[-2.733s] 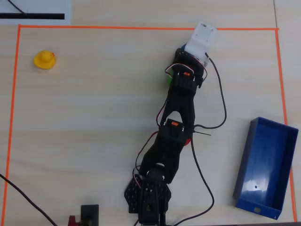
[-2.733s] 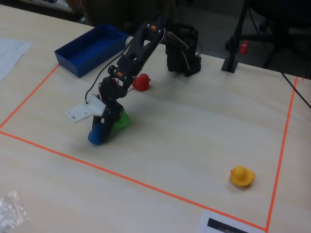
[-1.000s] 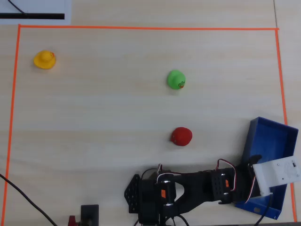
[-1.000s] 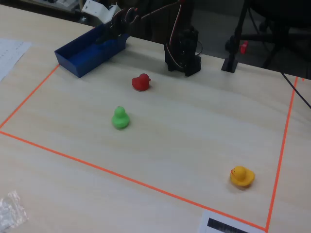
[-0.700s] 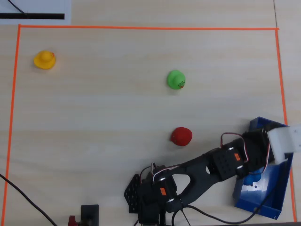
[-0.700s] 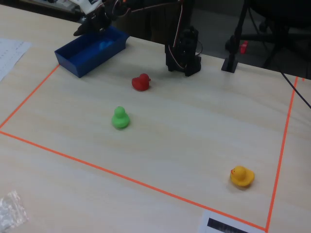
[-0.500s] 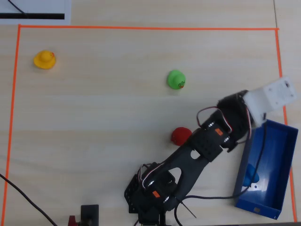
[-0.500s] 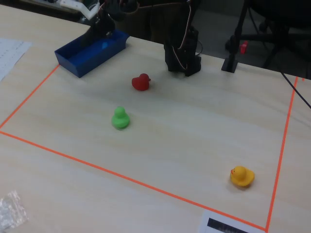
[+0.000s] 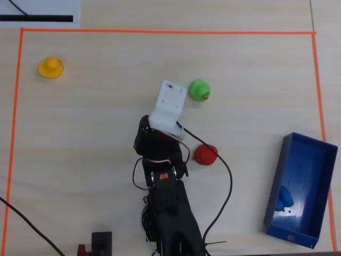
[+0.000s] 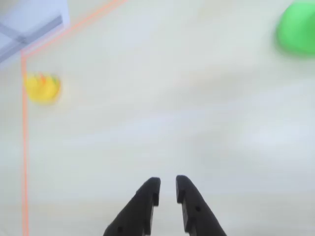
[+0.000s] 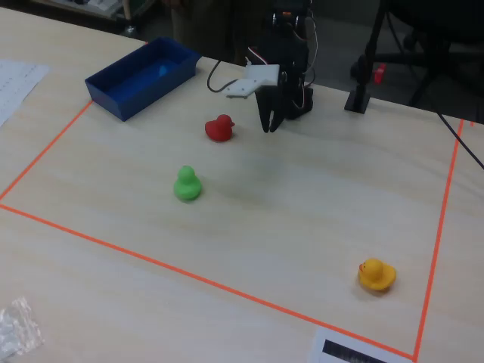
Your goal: Grasp blue duck and put it into box.
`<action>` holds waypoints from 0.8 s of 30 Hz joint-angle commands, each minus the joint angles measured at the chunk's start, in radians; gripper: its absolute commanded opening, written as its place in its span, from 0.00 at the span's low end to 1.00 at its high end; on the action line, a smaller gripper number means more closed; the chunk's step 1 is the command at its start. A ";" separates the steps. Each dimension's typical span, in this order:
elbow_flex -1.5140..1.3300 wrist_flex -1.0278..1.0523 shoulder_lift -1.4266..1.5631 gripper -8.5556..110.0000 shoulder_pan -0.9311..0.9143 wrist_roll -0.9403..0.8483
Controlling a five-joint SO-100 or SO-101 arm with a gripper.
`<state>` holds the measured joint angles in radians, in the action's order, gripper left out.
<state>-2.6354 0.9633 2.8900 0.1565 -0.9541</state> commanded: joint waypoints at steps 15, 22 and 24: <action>-0.474 0.337 0.420 0.07 0.000 -0.256; -0.476 0.341 0.420 0.08 -0.018 -0.267; -0.476 0.341 0.420 0.08 -0.018 -0.267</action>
<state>-3.1140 1.2855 3.3257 0.1473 -1.2134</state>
